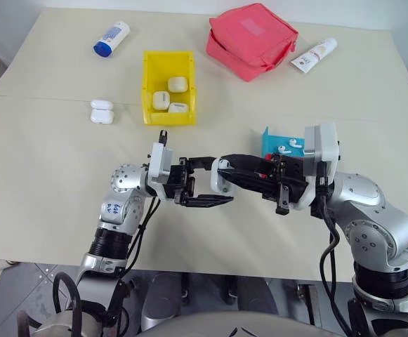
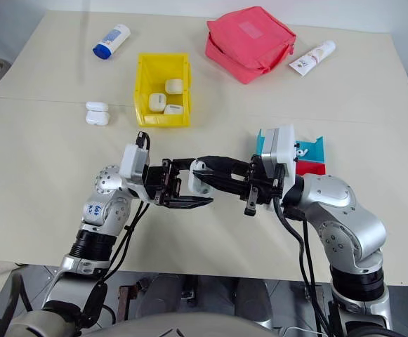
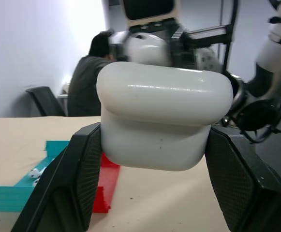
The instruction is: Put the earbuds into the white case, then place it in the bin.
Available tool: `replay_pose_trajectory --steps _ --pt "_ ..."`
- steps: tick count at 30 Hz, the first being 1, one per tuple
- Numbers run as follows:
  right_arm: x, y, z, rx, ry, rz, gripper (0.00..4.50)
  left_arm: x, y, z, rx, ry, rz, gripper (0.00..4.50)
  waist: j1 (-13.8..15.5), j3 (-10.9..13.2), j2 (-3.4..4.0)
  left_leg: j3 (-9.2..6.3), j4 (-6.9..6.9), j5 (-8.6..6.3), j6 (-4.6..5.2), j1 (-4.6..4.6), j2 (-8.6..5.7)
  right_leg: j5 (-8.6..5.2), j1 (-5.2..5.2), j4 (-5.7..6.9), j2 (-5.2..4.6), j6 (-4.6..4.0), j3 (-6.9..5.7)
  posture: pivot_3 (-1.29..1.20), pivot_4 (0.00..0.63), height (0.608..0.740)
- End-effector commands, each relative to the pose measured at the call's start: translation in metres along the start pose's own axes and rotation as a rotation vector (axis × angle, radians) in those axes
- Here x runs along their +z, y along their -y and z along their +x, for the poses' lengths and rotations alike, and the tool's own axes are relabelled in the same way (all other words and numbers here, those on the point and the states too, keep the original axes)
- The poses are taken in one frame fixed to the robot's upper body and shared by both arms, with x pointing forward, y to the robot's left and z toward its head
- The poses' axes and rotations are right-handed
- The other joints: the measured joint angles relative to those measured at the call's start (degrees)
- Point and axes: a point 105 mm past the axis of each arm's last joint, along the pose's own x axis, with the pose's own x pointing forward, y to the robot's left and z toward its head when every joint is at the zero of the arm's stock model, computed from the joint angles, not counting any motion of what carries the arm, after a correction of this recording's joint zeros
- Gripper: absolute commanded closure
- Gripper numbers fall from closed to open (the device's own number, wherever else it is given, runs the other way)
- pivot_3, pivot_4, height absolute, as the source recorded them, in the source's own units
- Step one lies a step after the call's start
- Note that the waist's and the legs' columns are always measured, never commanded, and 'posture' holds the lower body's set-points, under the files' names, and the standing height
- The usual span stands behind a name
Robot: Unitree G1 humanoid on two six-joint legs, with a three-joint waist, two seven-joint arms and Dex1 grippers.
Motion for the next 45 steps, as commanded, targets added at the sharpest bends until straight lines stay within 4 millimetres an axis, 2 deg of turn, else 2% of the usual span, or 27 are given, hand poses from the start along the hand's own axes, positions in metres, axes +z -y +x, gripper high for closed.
replay_pose_trajectory --steps 1,11,18,26,30,31,33,45 --pt "-0.006 0.002 -0.002 -0.019 -0.016 0.009 4.00 0.015 0.002 0.009 -0.052 0.060 0.062 1.68 0.0 0.0 0.00 0.00 0.00 0.00 0.00 0.01 0.00 0.00 0.00 0.00 0.00 0.00 0.00 0.00 0.150 0.740" --pt "-0.032 0.005 -0.018 -0.038 -0.142 0.046 4.00 0.025 -0.011 0.006 0.014 0.084 0.089 1.68 0.0 0.0 0.00 -0.01 0.00 0.00 0.01 0.00 0.00 0.00 0.01 -0.01 -0.01 0.00 -0.01 0.00 0.150 0.740" --pt "-0.041 0.013 -0.021 -0.028 -0.218 0.053 4.00 0.028 -0.017 0.005 0.032 0.083 0.123 1.68 0.0 0.0 0.00 -0.01 -0.01 0.00 0.01 0.01 0.01 0.00 0.02 -0.02 -0.01 0.00 -0.02 0.00 0.150 0.740" --pt "-0.033 0.015 -0.011 0.042 -0.262 -0.015 4.00 0.021 -0.018 0.004 0.044 0.046 0.112 1.68 0.0 0.0 0.00 -0.02 -0.01 0.00 0.01 0.00 0.01 0.00 0.02 -0.03 -0.03 0.00 -0.05 0.00 0.150 0.740" --pt "-0.021 0.014 -0.005 0.066 -0.246 -0.059 4.00 0.019 -0.020 0.003 0.053 0.030 0.105 1.68 0.0 0.0 0.00 -0.04 -0.01 -0.01 0.01 -0.01 0.02 0.00 0.02 -0.04 -0.04 0.00 -0.06 0.00 0.150 0.740" --pt "-0.020 0.014 -0.004 0.069 -0.245 -0.065 3.29 0.019 -0.020 0.003 0.054 0.030 0.105 1.68 0.0 0.0 0.00 -0.04 -0.01 0.00 0.01 -0.01 0.01 0.00 0.02 -0.04 -0.04 0.00 -0.07 0.00 0.150 0.740" --pt "-0.019 0.015 -0.003 0.072 -0.248 -0.075 2.73 0.019 -0.020 0.003 0.056 0.029 0.106 1.68 0.0 0.0 0.00 -0.04 -0.01 0.00 0.01 -0.01 0.02 0.00 0.03 -0.05 -0.04 0.00 -0.07 0.00 0.150 0.740" --pt "0.000 0.016 0.000 0.072 -0.235 -0.144 2.73 0.011 -0.024 -0.009 0.088 -0.010 0.090 1.68 0.0 0.0 0.00 -0.04 -0.01 0.00 0.01 -0.01 0.02 0.00 0.03 -0.05 -0.04 0.00 -0.09 0.00 0.150 0.740"
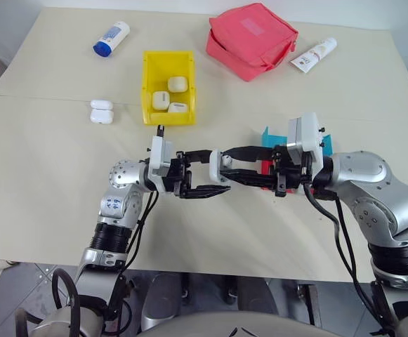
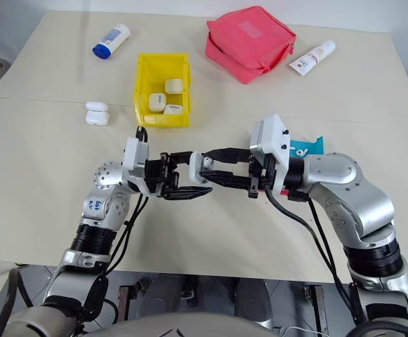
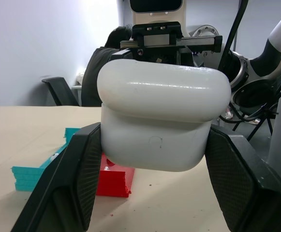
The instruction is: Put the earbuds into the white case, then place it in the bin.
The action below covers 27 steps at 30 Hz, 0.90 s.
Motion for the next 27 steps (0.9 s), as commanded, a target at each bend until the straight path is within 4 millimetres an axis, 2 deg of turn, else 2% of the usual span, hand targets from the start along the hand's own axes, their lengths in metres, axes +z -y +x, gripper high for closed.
replay_pose_trajectory --steps 1,13,17,21,24,27 --pt "0.004 -0.002 -0.002 0.006 -0.024 -0.019 2.73 0.014 -0.007 -0.001 0.009 0.037 0.070 1.68 0.0 0.0 0.00 0.00 0.00 0.00 0.00 0.00 0.00 0.00 0.00 0.00 0.00 0.00 0.00 0.00 0.150 0.740" --pt "0.020 0.010 -0.007 -0.049 -0.017 -0.070 2.73 0.005 -0.008 -0.004 0.022 0.019 0.047 1.68 0.0 0.0 0.00 -0.01 0.00 0.00 0.00 -0.02 0.00 0.00 -0.01 0.00 0.00 0.00 -0.02 0.00 0.150 0.740" --pt "0.020 0.020 -0.020 -0.118 -0.050 -0.080 2.73 0.001 -0.009 -0.008 0.035 0.008 0.037 1.68 0.1 0.0 -0.01 -0.02 0.00 0.00 0.00 -0.04 0.00 0.00 -0.01 -0.01 0.00 0.00 -0.03 0.00 0.150 0.740" --pt "0.013 0.031 -0.046 -0.230 -0.117 -0.070 2.73 0.000 -0.010 -0.011 0.053 -0.002 0.039 1.68 0.4 0.0 -0.01 -0.03 0.00 0.00 0.00 -0.04 -0.01 0.00 -0.01 -0.02 -0.01 0.00 -0.04 0.00 0.150 0.740" --pt "0.002 0.036 -0.079 -0.344 -0.193 -0.047 2.73 0.001 -0.014 -0.015 0.072 -0.007 0.046 1.68 0.7 0.0 -0.01 -0.10 0.00 -0.01 0.01 -0.11 -0.02 0.00 0.00 -0.05 -0.02 0.00 -0.09 0.00 0.150 0.740" --pt "-0.013 0.033 -0.114 -0.448 -0.267 -0.003 2.73 0.001 -0.018 -0.018 0.085 -0.015 0.053 1.68 0.8 0.0 -0.01 -0.15 0.01 0.00 0.04 -0.19 -0.06 0.01 -0.01 -0.12 -0.02 0.03 -0.15 0.00 0.150 0.740"
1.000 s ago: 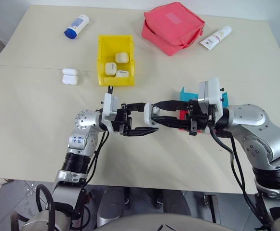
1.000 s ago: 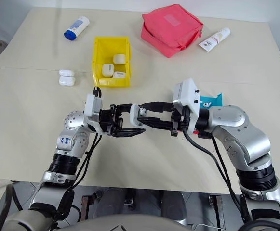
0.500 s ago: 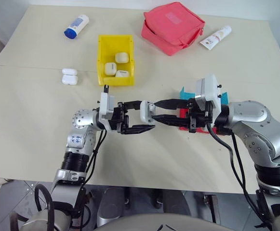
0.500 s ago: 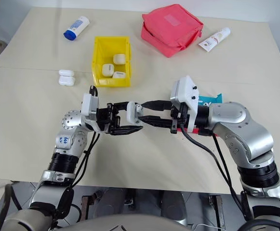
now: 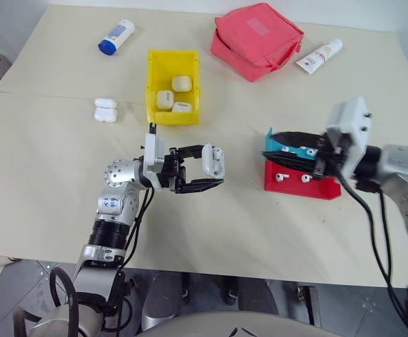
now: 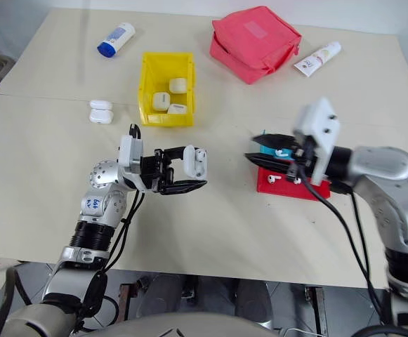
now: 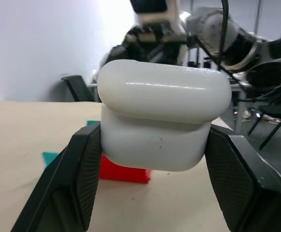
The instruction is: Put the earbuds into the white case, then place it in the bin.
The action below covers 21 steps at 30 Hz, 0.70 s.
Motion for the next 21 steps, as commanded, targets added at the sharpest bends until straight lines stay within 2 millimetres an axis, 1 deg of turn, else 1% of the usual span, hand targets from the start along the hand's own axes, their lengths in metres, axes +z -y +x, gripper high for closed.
replay_pose_trajectory --steps 1,5,9,11,13,15,18,21 --pt "-0.008 0.010 -0.035 -0.119 -0.049 -0.015 2.73 0.008 -0.007 -0.001 0.012 0.006 0.049 1.68 0.0 0.0 0.00 0.00 0.00 0.01 0.01 -0.03 -0.01 0.01 -0.01 -0.01 0.00 0.01 -0.02 0.00 0.150 0.740" --pt "-0.030 0.015 -0.074 -0.248 -0.118 0.031 2.73 0.009 -0.013 -0.003 0.028 0.006 0.056 1.68 0.1 0.0 0.00 -0.03 0.00 0.02 0.03 -0.05 -0.01 0.01 0.01 -0.03 0.02 0.02 -0.05 0.00 0.150 0.740" --pt "-0.040 0.014 -0.105 -0.353 -0.156 0.063 2.73 0.009 -0.017 -0.003 0.034 0.009 0.061 1.68 -0.1 0.0 0.00 0.02 0.00 0.03 0.02 -0.02 0.00 0.02 0.00 -0.03 0.04 0.04 0.00 0.00 0.150 0.740" --pt "-0.043 0.011 -0.115 -0.379 -0.180 0.073 2.73 0.010 -0.019 -0.002 0.038 0.013 0.064 1.68 0.0 0.0 0.00 0.00 -0.01 0.03 0.01 -0.02 0.02 0.02 0.01 -0.03 0.06 0.04 -0.02 0.00 0.150 0.740" --pt "-0.045 0.009 -0.117 -0.385 -0.193 0.082 2.73 0.010 -0.020 -0.001 0.040 0.017 0.066 1.68 -0.1 0.0 0.01 0.00 -0.01 0.03 0.01 -0.01 0.02 0.02 0.01 -0.04 0.06 0.04 0.00 0.00 0.150 0.740" --pt "-0.045 0.009 -0.115 -0.389 -0.199 0.102 2.73 0.010 -0.021 0.000 0.045 0.022 0.071 1.68 -0.2 0.0 0.01 0.06 -0.01 0.03 0.01 0.02 0.02 0.02 0.02 -0.04 0.05 0.05 0.06 0.00 0.150 0.740" --pt "-0.040 0.013 -0.101 -0.361 -0.196 0.090 2.73 0.010 -0.021 0.002 0.044 0.026 0.078 1.68 -0.3 0.0 0.02 0.05 -0.02 0.05 -0.02 0.04 0.06 0.02 0.01 -0.04 0.07 0.05 0.06 0.00 0.150 0.740" --pt "-0.029 0.022 -0.079 -0.304 -0.218 0.058 2.73 0.012 -0.017 0.005 0.038 0.039 0.092 1.68 -0.4 0.0 0.05 0.08 -0.02 0.05 -0.02 0.08 0.06 0.02 0.01 -0.03 0.06 0.05 0.10 0.00 0.150 0.740"
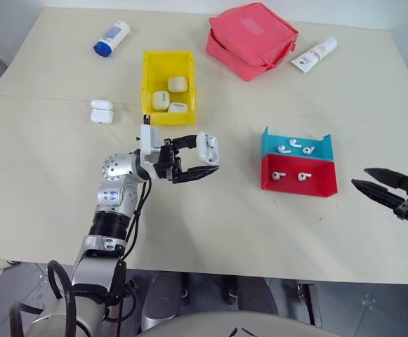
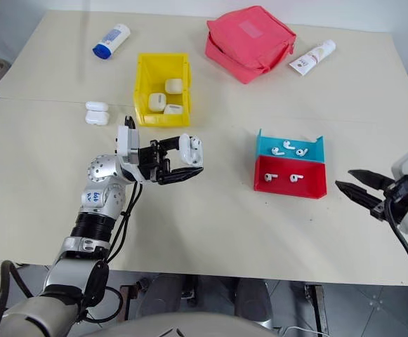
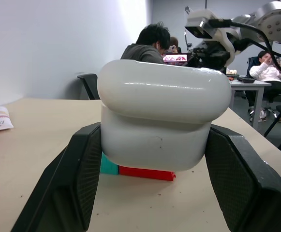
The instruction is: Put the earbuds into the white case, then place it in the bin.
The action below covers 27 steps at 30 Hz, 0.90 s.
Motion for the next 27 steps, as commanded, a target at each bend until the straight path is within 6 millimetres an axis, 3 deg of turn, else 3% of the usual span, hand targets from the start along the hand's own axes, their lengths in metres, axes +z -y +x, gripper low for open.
replay_pose_trajectory --steps 1,5,18,27 --pt "0.017 0.000 0.015 0.041 -0.027 -0.054 2.73 0.012 0.002 0.007 -0.013 0.034 0.059 1.68 0.0 0.0 0.04 0.00 0.00 0.00 0.00 0.00 -0.01 0.00 0.00 0.00 -0.02 0.00 0.00 0.00 0.150 0.740" --pt "0.032 0.009 0.041 0.072 -0.118 -0.096 2.73 0.015 0.004 0.011 -0.010 0.049 0.078 1.68 0.1 0.1 0.10 -0.09 0.02 0.00 0.00 -0.04 -0.01 0.00 0.01 -0.01 -0.03 0.00 -0.07 0.00 0.150 0.740" --pt "0.049 0.029 0.118 0.067 -0.415 -0.095 2.73 0.014 0.016 0.018 0.014 0.074 0.102 1.68 -0.2 0.1 0.20 -0.29 0.20 0.04 0.02 -0.54 -0.09 0.01 -0.28 0.04 -0.08 0.02 -0.29 0.00 0.150 0.740" --pt "0.049 0.031 0.143 0.102 -0.501 -0.129 2.73 0.015 0.014 0.021 0.041 0.085 0.115 1.68 0.1 0.1 0.20 -0.19 0.21 0.05 0.05 -0.69 -0.13 0.02 -0.51 0.18 -0.09 0.03 -0.25 0.00 0.150 0.740"
